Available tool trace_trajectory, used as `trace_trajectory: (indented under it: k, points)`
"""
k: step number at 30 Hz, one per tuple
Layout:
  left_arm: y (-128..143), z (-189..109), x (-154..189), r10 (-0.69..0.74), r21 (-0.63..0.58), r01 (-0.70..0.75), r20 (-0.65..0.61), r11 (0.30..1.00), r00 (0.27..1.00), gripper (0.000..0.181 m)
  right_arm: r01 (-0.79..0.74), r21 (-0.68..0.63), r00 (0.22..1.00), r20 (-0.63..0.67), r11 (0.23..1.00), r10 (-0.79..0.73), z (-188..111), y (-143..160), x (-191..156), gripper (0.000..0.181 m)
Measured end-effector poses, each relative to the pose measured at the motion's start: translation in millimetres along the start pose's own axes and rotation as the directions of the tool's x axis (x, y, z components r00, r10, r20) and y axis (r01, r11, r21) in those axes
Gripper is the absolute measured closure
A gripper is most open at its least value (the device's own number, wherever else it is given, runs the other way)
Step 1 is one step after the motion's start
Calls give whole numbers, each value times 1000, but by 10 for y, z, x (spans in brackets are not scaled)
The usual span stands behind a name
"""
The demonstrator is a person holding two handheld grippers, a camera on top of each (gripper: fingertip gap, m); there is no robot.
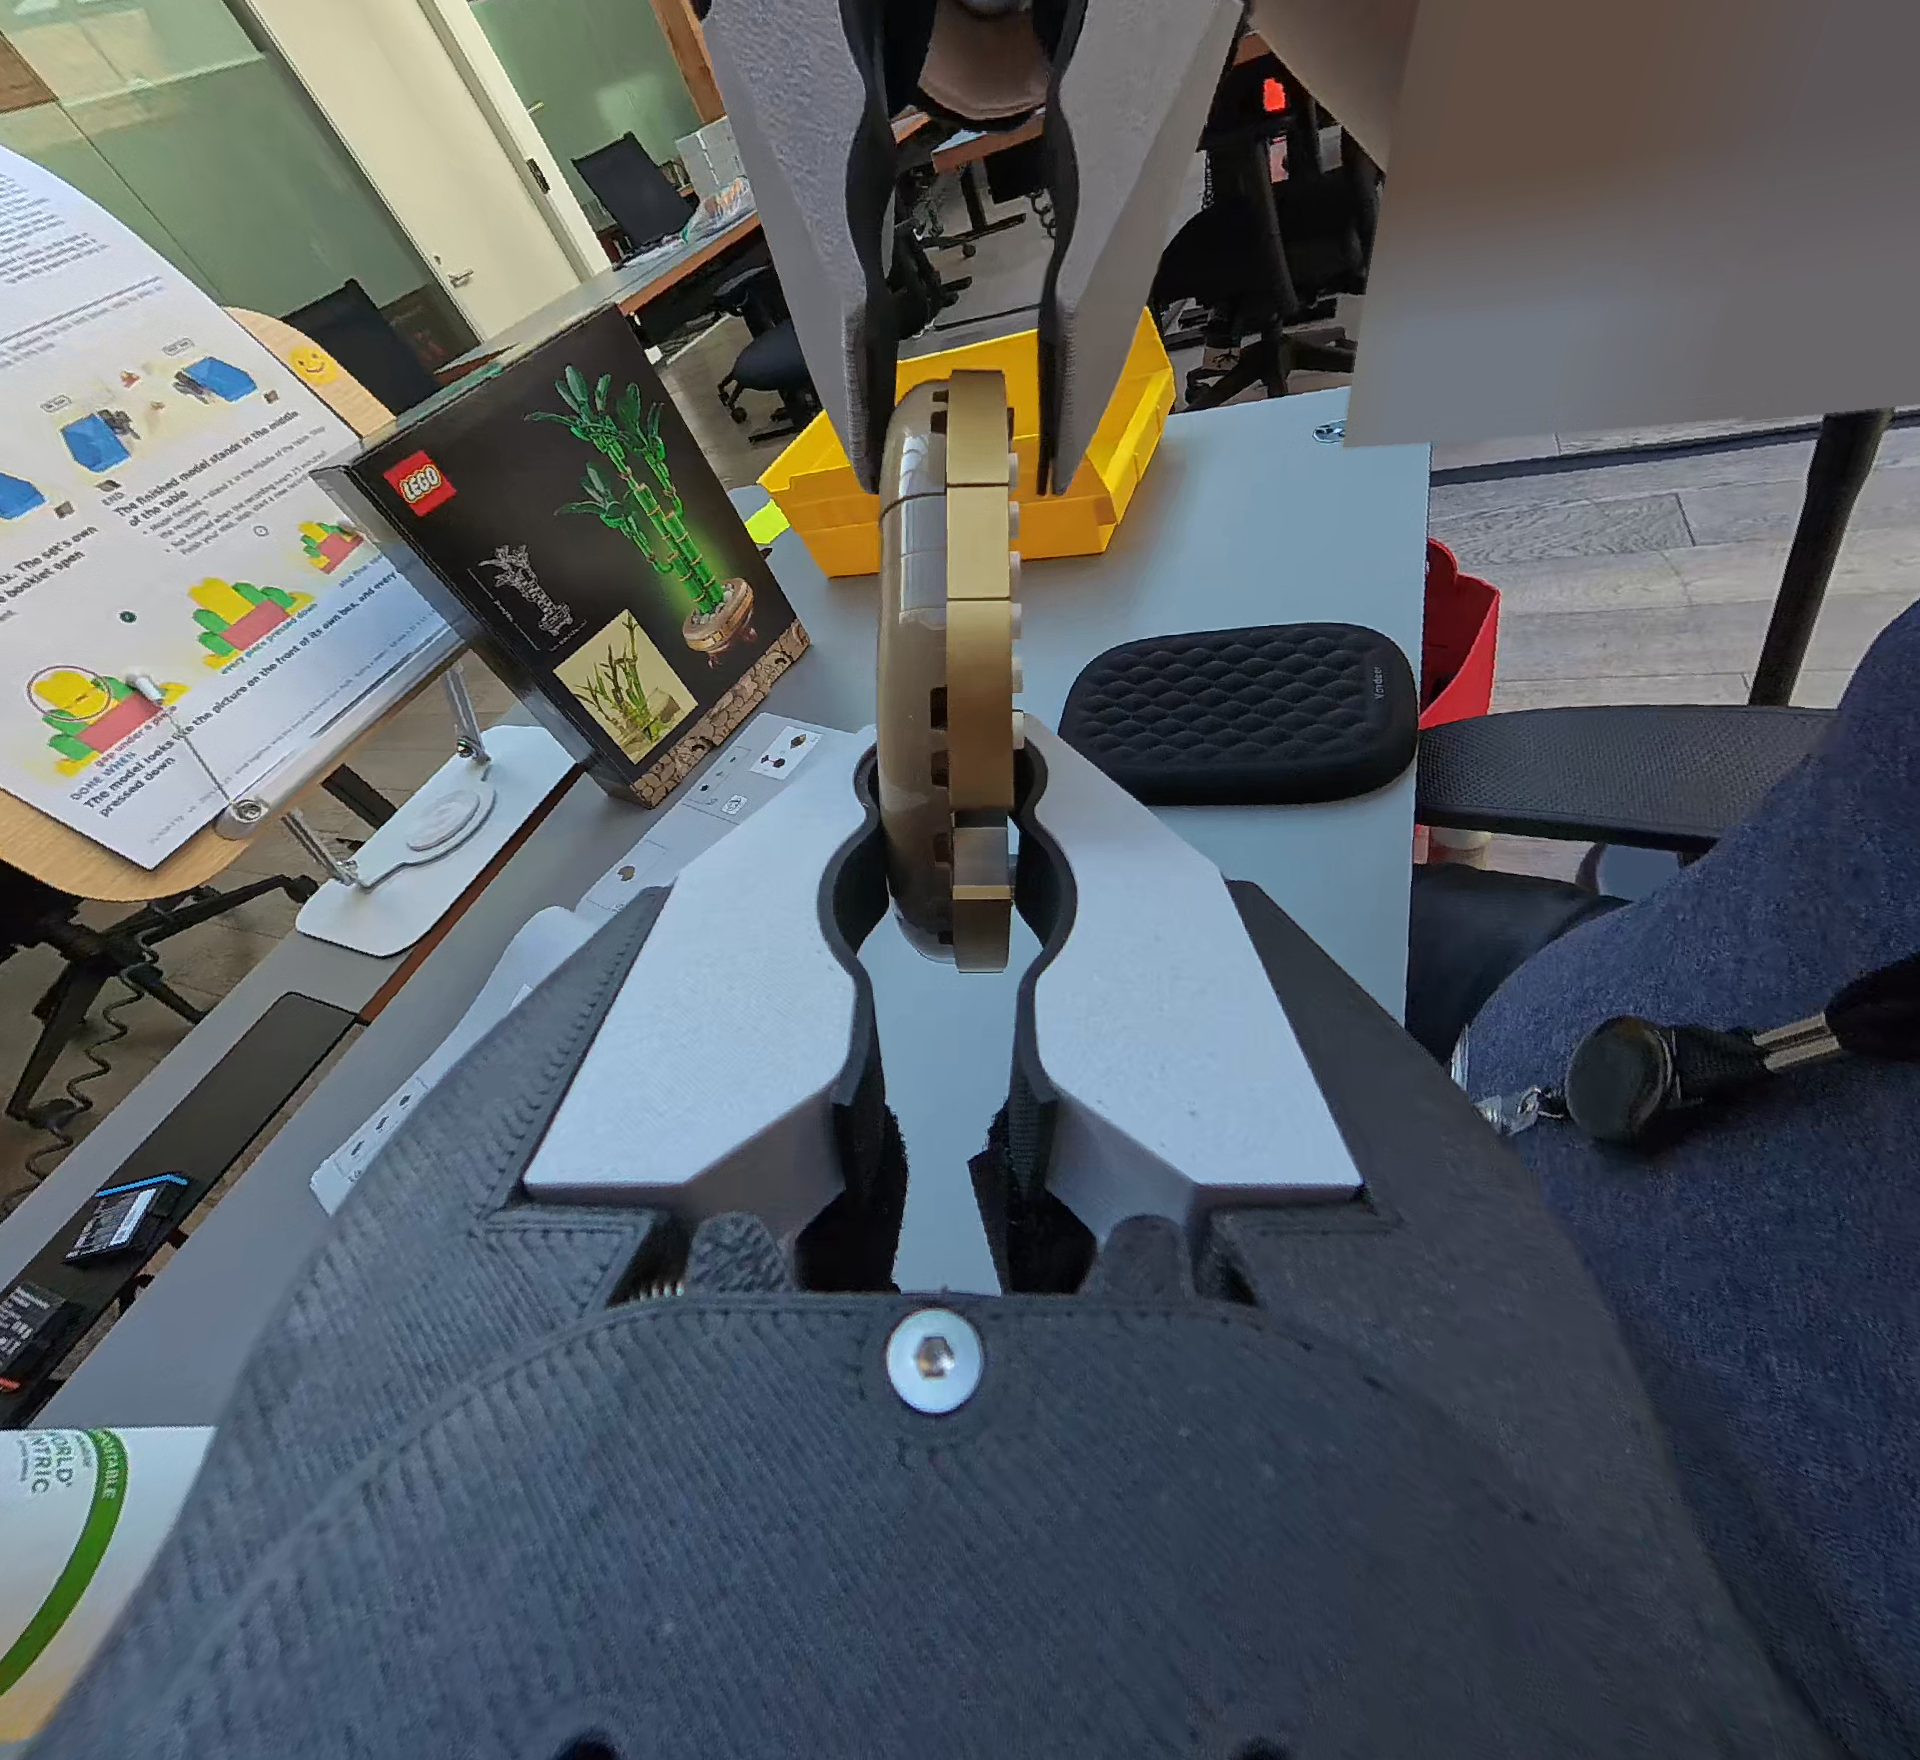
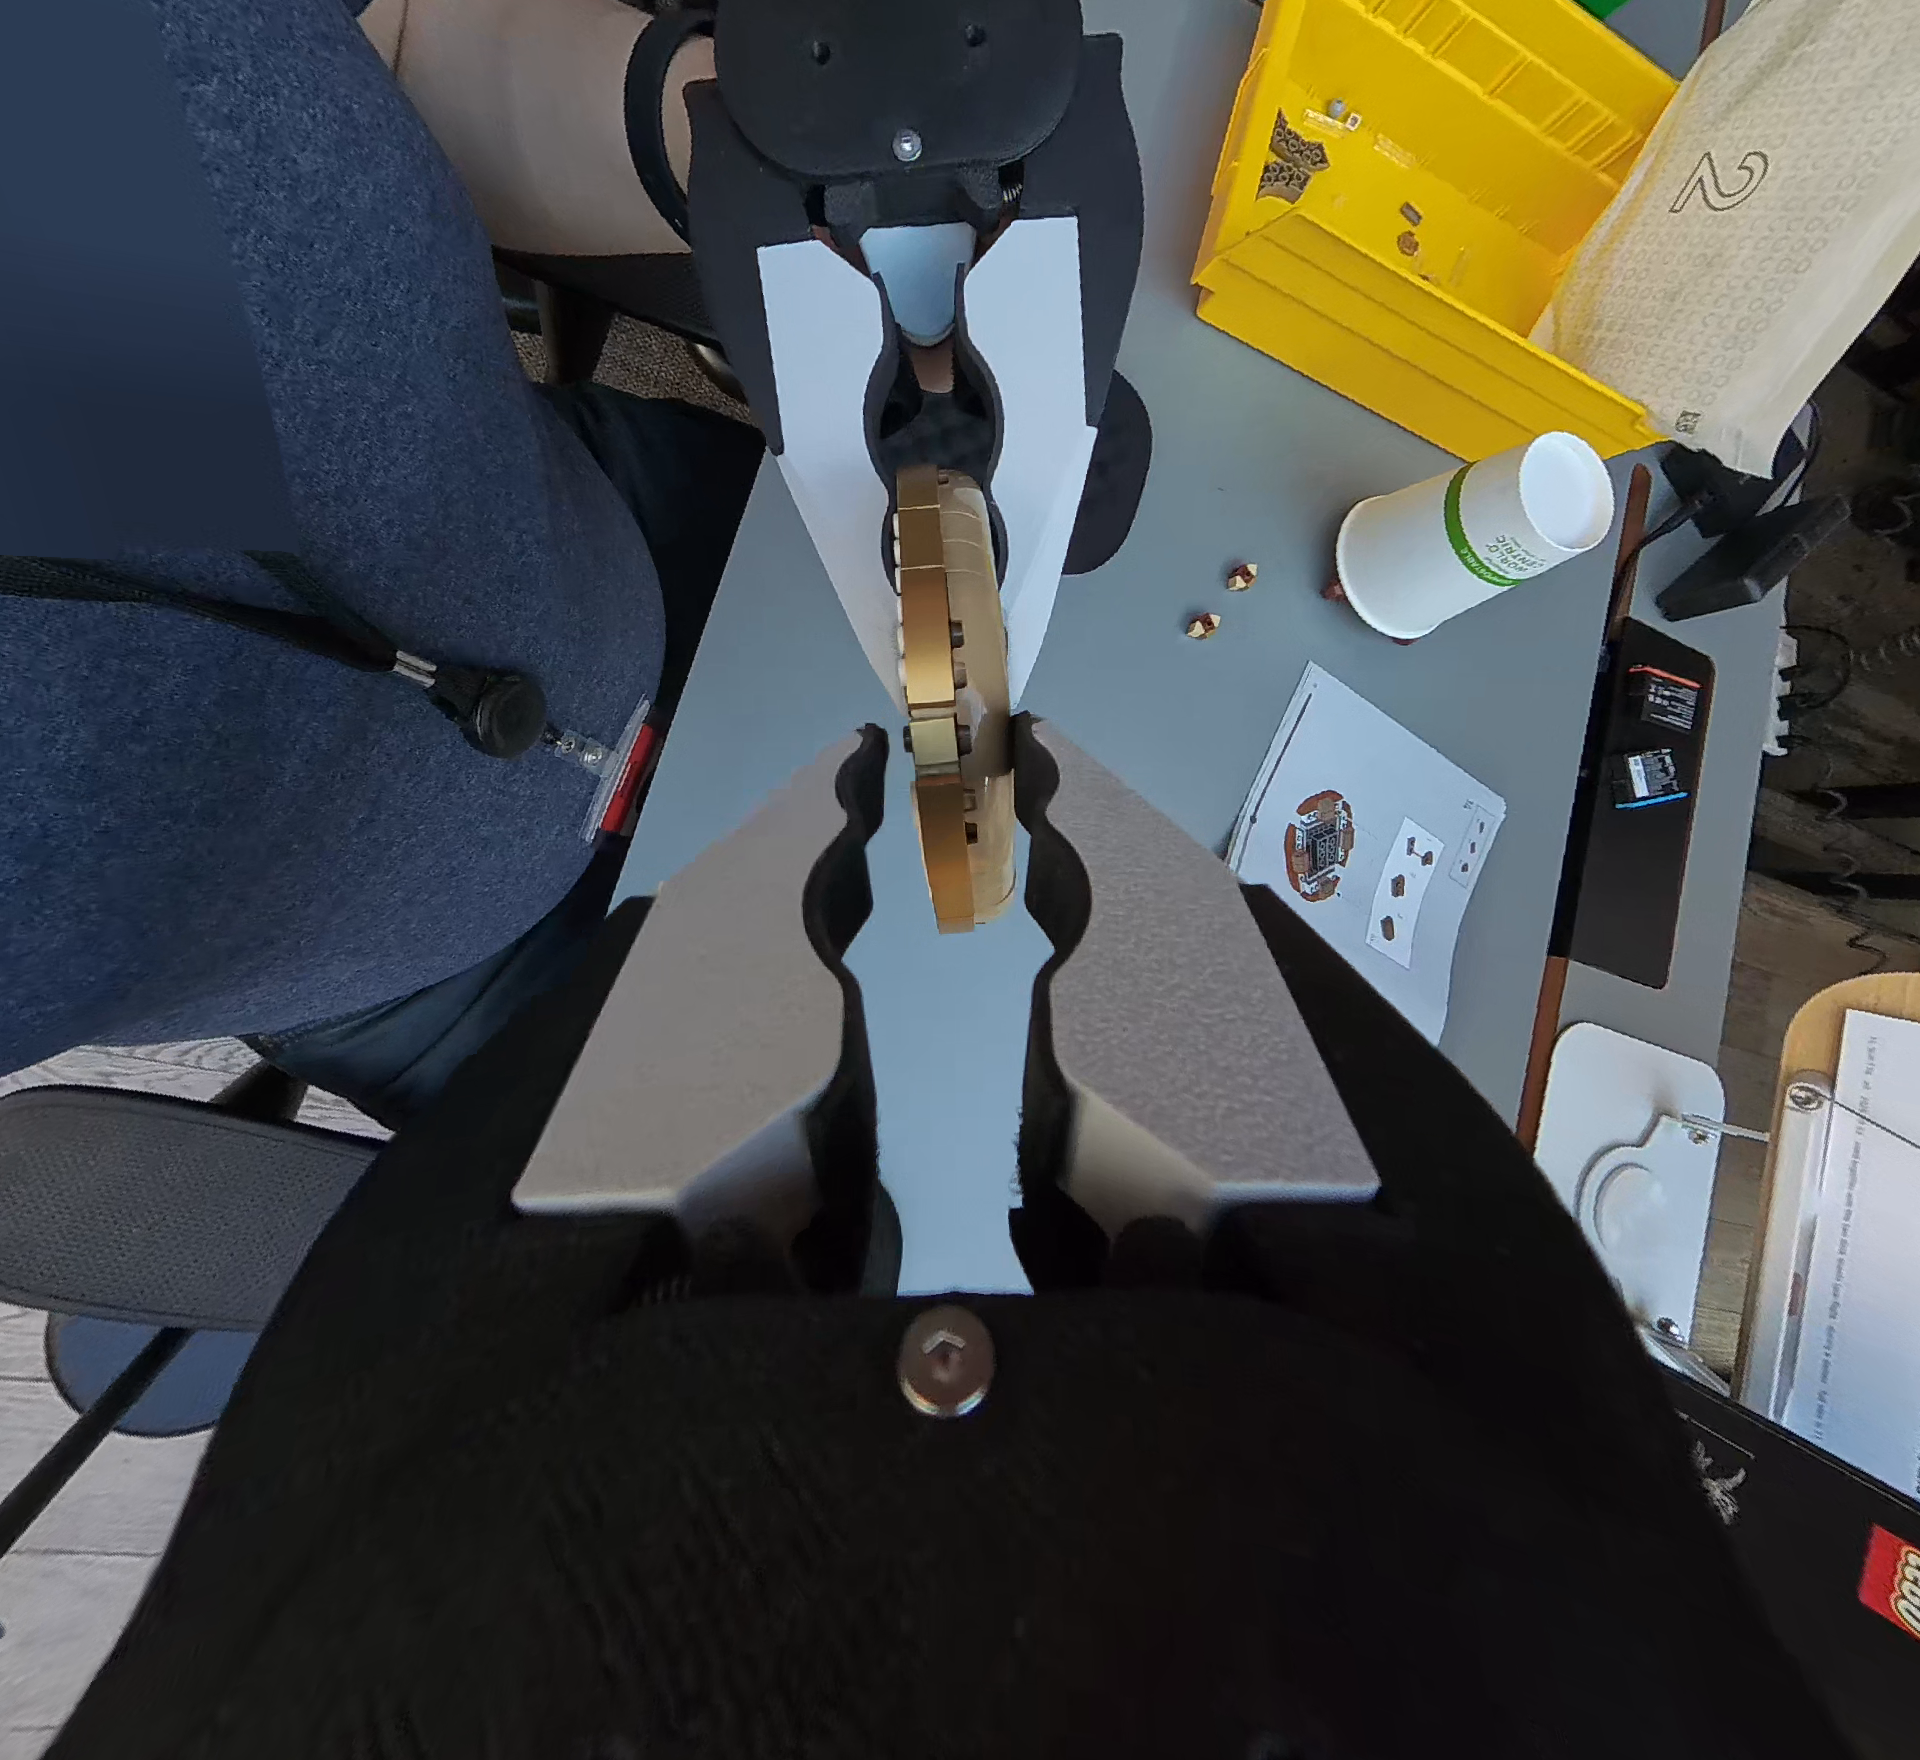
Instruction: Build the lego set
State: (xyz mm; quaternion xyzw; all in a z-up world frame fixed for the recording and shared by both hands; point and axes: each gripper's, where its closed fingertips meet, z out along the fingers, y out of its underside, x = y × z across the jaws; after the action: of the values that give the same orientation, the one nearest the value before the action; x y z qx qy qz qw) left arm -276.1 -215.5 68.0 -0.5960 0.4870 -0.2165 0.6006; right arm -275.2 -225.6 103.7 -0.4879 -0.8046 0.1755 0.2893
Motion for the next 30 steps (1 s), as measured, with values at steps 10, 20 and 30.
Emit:
trace_trajectory:
  k: [10,20,30]
  points:
    - [-179,-107,71,117,142,-118,10,983,993,164,63,143,998,-19,988,-61,-173,-246,-65,150]
    - [-275,-261,55,186,282,-203,84,938,979,164,171,275,980,-146,946,-135,-308,-564,-145,156]
    - [-406,-371,124,258,330,-279,109,902,960,164,276,369,955,-209,888,-210,-384,-691,-337,166]
